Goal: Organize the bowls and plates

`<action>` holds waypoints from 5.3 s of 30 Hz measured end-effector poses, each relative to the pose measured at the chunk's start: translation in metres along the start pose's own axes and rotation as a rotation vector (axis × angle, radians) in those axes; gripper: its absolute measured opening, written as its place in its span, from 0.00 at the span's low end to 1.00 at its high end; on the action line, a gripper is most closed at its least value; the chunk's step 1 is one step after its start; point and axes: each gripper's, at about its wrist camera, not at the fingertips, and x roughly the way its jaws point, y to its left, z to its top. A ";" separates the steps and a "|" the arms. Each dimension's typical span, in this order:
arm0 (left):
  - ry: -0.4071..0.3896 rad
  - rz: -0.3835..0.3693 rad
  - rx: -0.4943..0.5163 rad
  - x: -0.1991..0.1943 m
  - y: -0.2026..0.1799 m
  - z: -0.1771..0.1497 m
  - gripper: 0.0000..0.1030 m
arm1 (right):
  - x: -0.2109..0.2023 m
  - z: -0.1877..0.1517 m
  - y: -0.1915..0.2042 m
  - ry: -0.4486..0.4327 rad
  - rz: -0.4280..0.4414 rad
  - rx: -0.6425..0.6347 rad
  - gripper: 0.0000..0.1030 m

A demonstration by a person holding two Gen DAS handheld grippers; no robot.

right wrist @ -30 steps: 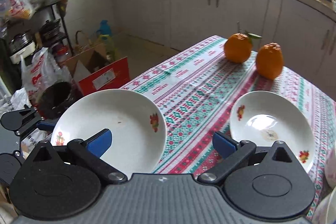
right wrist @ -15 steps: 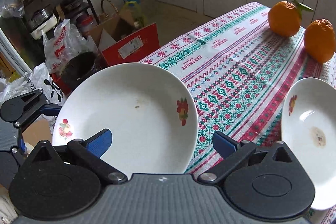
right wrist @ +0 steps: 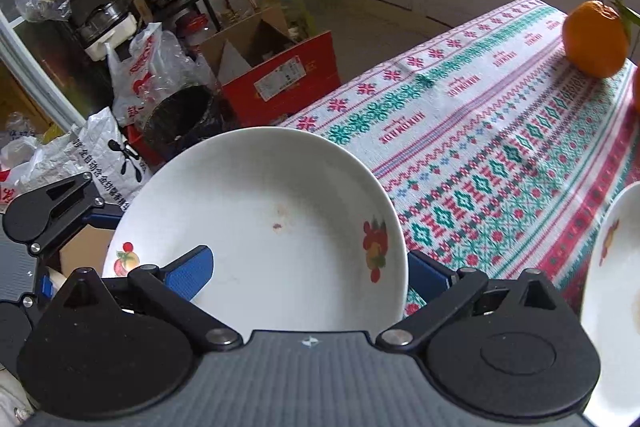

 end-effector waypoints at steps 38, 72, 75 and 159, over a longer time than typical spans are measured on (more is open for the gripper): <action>-0.024 -0.048 0.075 0.016 0.014 0.036 0.96 | -0.023 0.030 -0.030 -0.045 0.040 0.030 0.92; -0.010 -0.087 0.112 0.074 0.032 0.072 0.97 | 0.001 0.050 -0.087 -0.066 -0.048 0.102 0.99; -0.008 -0.076 0.102 0.069 0.033 0.071 0.97 | -0.006 0.049 -0.084 -0.073 -0.071 0.093 1.00; -0.012 -0.350 0.311 0.037 -0.146 0.033 0.91 | -0.142 -0.172 -0.076 -0.070 -0.251 0.392 0.81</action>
